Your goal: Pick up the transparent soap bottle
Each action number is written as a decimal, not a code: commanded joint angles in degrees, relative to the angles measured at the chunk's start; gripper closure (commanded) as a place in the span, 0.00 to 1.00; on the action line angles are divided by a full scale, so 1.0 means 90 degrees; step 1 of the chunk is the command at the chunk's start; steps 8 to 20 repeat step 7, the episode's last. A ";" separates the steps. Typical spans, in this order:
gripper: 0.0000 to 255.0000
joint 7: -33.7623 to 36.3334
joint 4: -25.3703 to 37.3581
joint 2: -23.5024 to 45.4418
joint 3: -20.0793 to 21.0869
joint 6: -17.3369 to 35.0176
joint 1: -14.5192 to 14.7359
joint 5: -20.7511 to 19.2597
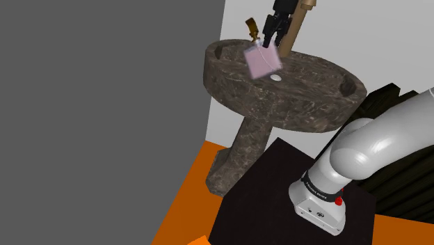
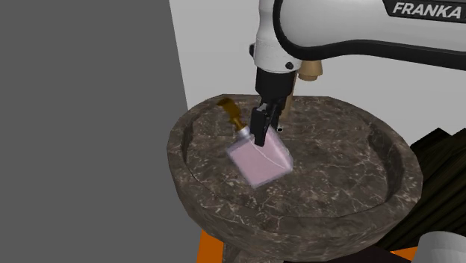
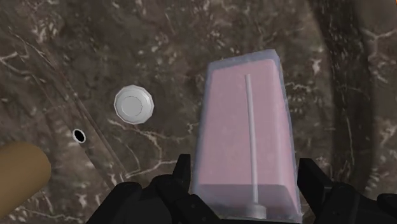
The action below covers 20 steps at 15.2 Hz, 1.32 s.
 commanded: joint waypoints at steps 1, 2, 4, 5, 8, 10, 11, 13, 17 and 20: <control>1.00 -0.0003 0.0235 0.0055 -0.0002 -0.0180 0.0005 0.0009; 1.00 -0.0003 0.0347 0.0081 -0.0002 -0.0266 0.0007 0.0014; 1.00 -0.0004 0.0577 0.0139 -0.0003 -0.0439 0.0012 0.0023; 1.00 -0.0005 0.0695 0.0170 -0.0004 -0.0526 0.0014 0.0028; 1.00 -0.0005 0.0713 0.0175 -0.0004 -0.0540 0.0015 0.0029; 1.00 -0.0005 0.0713 0.0175 -0.0004 -0.0540 0.0015 0.0029; 1.00 -0.0005 0.0713 0.0175 -0.0004 -0.0540 0.0015 0.0029; 1.00 -0.0005 0.0713 0.0175 -0.0004 -0.0540 0.0015 0.0029; 1.00 -0.0005 0.0713 0.0175 -0.0004 -0.0540 0.0015 0.0029; 1.00 -0.0005 0.0713 0.0175 -0.0004 -0.0540 0.0015 0.0029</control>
